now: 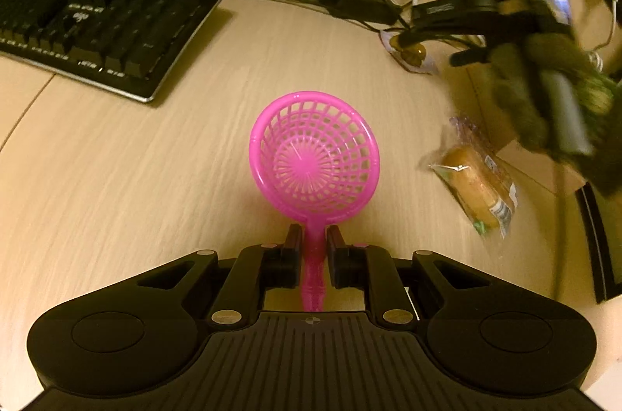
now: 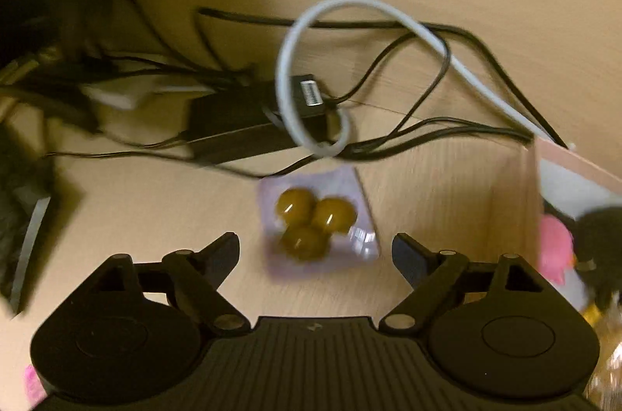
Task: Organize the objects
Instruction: 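Grasp the purple-tray plum snack pack with the right gripper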
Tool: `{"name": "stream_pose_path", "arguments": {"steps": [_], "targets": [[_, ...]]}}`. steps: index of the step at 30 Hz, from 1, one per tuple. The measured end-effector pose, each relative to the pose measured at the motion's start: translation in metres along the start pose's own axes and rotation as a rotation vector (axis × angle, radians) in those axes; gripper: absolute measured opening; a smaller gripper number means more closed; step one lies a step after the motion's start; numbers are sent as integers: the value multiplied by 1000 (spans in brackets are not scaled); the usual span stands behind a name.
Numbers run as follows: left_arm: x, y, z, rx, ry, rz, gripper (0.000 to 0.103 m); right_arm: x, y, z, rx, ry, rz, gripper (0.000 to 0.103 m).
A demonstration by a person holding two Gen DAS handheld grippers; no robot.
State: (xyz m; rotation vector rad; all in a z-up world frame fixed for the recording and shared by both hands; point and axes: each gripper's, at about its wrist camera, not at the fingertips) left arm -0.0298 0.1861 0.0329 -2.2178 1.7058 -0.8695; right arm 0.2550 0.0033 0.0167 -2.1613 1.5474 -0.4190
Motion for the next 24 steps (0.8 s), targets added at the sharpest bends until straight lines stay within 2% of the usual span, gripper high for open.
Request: {"name": "stream_pose_path", "arguments": {"steps": [2,3,5,7,9,11,12,15,21,23,24], "targets": [[-3,1,-1,2,10,-16,16,-2,-5,17,-35,7,-2,86],[-5,1,-1,3,15,-22,16,-2,-7,20,-28,-2,5,90],[-8,1,-1,7,28,-31,16,-6,-8,18,-23,-18,-26,84],[-10,1,0,14,37,-40,16,-12,-5,9,-17,-44,-57,61],[-11,0,1,19,41,-38,16,-15,1,-2,-25,-79,-64,57],[-11,-1,2,24,37,-34,16,-18,14,-23,-5,-108,-82,49],[-10,-2,3,27,34,-33,16,-20,20,-33,0,-121,-87,31],[-7,-4,6,37,26,-26,16,-15,42,-65,10,-172,-84,26],[2,-8,12,38,13,6,16,-3,83,-104,50,-135,-139,27],[2,-8,13,37,9,8,16,-1,88,-108,60,-119,-147,43],[2,-7,13,38,7,4,16,0,89,-108,64,-123,-131,60]]}}
Point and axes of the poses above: each gripper's, at about its wrist camera, not at the fingertips, and z roughly the way its jaws point, x to its right, y to its underside
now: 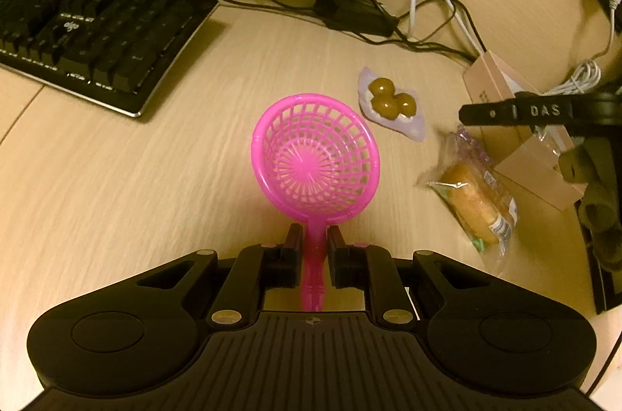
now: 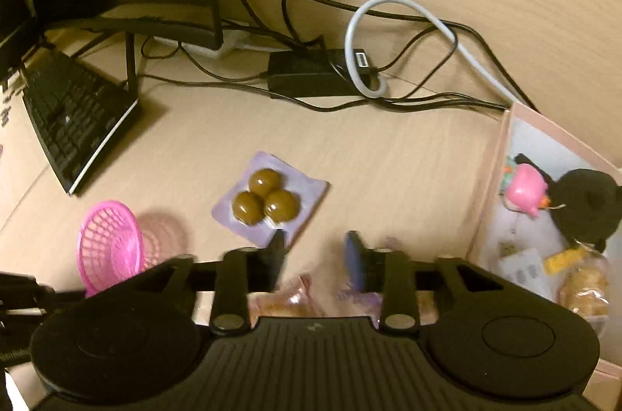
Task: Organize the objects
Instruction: 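Grasp the purple-tray plum snack pack with the right gripper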
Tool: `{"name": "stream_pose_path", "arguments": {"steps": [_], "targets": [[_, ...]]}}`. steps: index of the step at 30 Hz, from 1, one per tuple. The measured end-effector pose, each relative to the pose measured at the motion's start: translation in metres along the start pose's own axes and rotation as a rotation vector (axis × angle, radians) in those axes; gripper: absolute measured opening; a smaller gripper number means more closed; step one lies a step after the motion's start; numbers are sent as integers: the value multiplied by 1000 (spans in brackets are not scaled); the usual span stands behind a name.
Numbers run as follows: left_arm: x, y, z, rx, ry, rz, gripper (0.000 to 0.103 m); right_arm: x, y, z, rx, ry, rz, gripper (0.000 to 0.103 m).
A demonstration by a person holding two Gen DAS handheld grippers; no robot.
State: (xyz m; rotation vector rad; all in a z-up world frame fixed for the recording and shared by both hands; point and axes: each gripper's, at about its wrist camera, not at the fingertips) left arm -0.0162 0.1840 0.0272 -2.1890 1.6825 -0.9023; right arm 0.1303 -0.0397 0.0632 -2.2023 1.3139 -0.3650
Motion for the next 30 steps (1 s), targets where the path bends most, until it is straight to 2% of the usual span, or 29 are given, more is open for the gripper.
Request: {"name": "stream_pose_path", "arguments": {"steps": [1,3,6,9,12,15,16,18,24,30], "targets": [[0,0,0,0,-3,-3,16,0,0,2,6,-8,18,65],[2,1,0,1,-11,0,16,-3,-4,15,0,-20,44,69],[5,1,0,0,-20,10,16,-12,-9,34,-12,-10,96,85],[3,1,0,-1,-16,3,16,-22,-18,56,-24,-5,162,89],[2,1,-1,-2,-12,-4,16,-35,-25,76,-26,49,167,95],[1,1,-1,-5,-9,-7,16,-46,-29,93,-54,100,153,95],[1,0,-1,-7,-8,-7,16,-50,-30,94,-41,111,129,86],[0,0,-1,-11,-7,-4,16,-55,-31,91,-30,87,70,76],[0,-2,1,-13,-12,0,16,-51,-23,65,-20,18,65,72],[1,-3,3,-14,-16,3,16,-40,0,-1,76,-14,65,72]]}}
Point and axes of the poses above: each gripper's, at about its wrist camera, not at the fingertips, and z roughly the way its jaws point, x to its right, y to its underside
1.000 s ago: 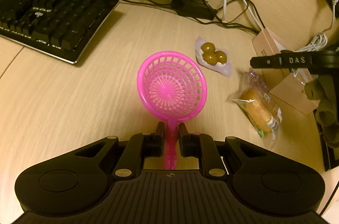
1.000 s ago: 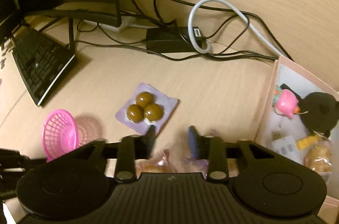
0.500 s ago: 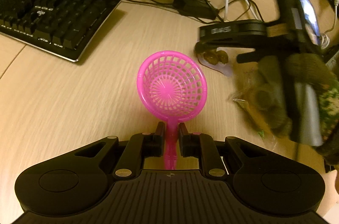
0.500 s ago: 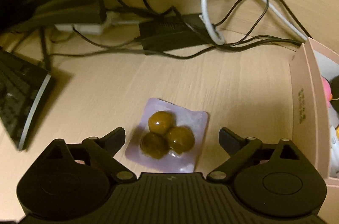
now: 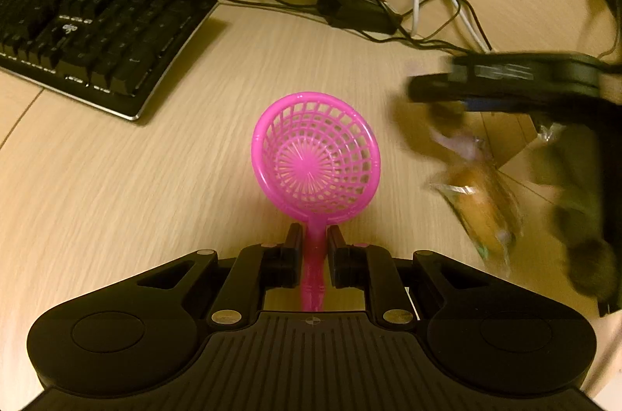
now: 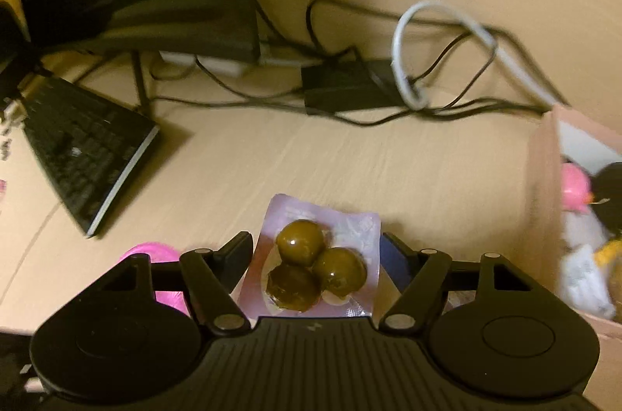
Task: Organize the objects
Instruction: 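Drop the pink net into the box with the left gripper while the right drops the plum pack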
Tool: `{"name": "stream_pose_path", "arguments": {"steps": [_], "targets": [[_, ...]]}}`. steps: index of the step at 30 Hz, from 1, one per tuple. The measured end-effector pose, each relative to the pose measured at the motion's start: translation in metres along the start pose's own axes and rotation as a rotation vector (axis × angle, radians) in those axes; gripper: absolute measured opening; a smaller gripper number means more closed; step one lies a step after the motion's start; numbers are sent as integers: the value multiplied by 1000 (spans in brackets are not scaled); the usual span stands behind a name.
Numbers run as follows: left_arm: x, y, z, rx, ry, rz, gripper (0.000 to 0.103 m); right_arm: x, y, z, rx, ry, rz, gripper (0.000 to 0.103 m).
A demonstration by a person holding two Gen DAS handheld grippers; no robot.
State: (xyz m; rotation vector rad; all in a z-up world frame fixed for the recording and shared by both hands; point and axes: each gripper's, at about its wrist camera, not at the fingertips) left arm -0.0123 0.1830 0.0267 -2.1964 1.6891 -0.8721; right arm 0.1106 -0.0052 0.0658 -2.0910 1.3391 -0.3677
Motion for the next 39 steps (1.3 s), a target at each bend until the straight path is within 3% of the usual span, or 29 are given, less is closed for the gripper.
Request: {"name": "stream_pose_path", "arguments": {"steps": [4,8,14,18,21,27,31,34,37,39], "targets": [[1,-1,2,-3,4,-4,16,10,26,-49,78,45,-7,72],[3,-1,5,-13,51,-2,16,26,66,-88,87,91,-9,72],[35,15,2,-46,73,165,15,65,135,-124,23,178,92,72],[65,26,-3,-71,133,275,15,85,176,-136,-7,266,140,72],[86,22,-14,-51,192,314,15,100,196,-140,-24,269,201,72],[143,-18,-45,92,291,397,15,114,216,-157,15,292,251,72],[197,-58,-40,159,349,447,15,123,223,-169,55,313,281,72],[242,-87,-22,209,381,463,16,129,228,-179,81,329,305,72],[272,-106,13,203,420,463,18,134,232,-186,103,344,314,72],[289,-112,53,163,361,477,18,138,236,-189,105,349,318,72]]}}
Point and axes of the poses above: each gripper's, at about its wrist camera, not at the fingertips, and z roughly the way its jaws point, x to its right, y to its underside
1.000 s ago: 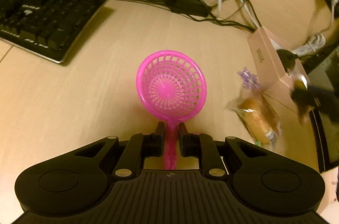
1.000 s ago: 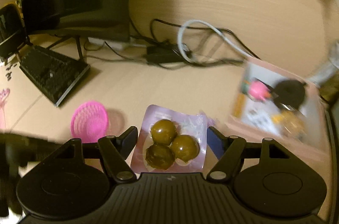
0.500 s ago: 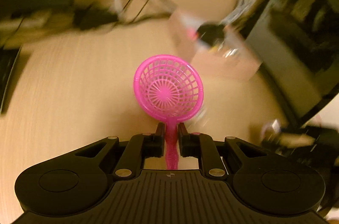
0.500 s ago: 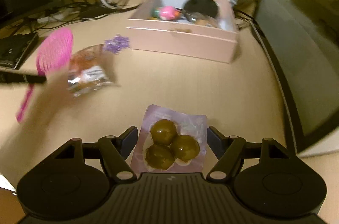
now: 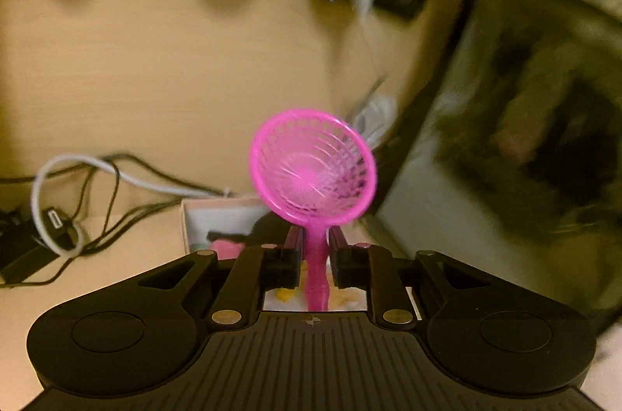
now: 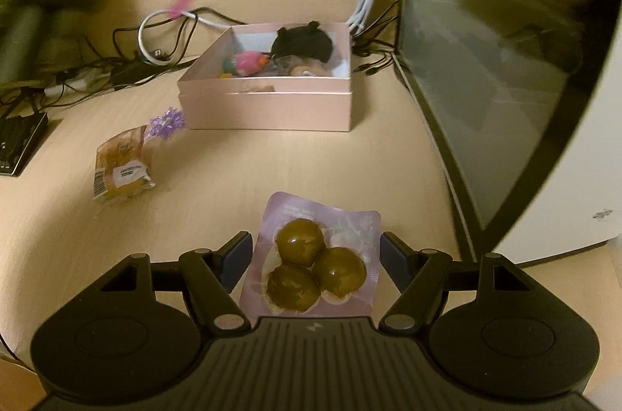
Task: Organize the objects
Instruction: 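Drop the pink net into the box with the left gripper while the right drops the plum pack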
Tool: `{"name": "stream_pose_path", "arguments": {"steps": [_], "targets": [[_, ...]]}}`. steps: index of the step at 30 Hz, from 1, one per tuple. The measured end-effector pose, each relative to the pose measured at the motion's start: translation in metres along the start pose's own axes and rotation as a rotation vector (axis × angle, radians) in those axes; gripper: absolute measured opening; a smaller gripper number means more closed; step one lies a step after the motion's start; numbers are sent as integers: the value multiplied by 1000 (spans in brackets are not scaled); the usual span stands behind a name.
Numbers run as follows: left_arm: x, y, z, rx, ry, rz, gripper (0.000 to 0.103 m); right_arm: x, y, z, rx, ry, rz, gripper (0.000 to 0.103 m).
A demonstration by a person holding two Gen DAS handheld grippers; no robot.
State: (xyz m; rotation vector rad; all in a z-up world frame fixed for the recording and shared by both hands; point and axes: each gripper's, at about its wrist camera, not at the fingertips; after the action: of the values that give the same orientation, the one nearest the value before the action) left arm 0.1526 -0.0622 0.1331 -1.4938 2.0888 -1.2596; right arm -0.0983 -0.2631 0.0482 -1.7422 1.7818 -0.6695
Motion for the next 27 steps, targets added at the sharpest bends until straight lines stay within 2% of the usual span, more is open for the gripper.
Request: {"name": "stream_pose_path", "arguments": {"steps": [2,4,7,11,15,22,25,27], "targets": [[-5,7,36,-73,-39,-28,19,5,3,1,-10,4,7,72],[-9,16,49,-103,-51,-52,19,10,6,1,-14,1,10,72],[-15,24,40,-75,-61,-84,19,15,7,5,-27,-12,14,72],[-28,45,1,-47,-71,-130,19,12,-7,13,-14,-43,-13,72],[-46,80,-45,-78,-111,-157,19,4,-49,18,60,-89,-33,72],[-71,135,-104,-157,-194,-229,19,-30,-154,38,261,-96,-118,75],[-80,148,-118,-194,-205,-252,19,-43,-183,72,233,-74,-154,84],[-85,155,-122,-235,-209,-241,19,-49,-185,91,195,-46,-160,84]]}}
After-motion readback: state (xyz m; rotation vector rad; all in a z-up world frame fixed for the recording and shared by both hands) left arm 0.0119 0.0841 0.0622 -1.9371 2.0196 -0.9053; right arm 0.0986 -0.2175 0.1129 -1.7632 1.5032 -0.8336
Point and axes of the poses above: each gripper's, at about its wrist camera, not at the fingertips, and z roughly the way its jaws point, x to its right, y to its underside
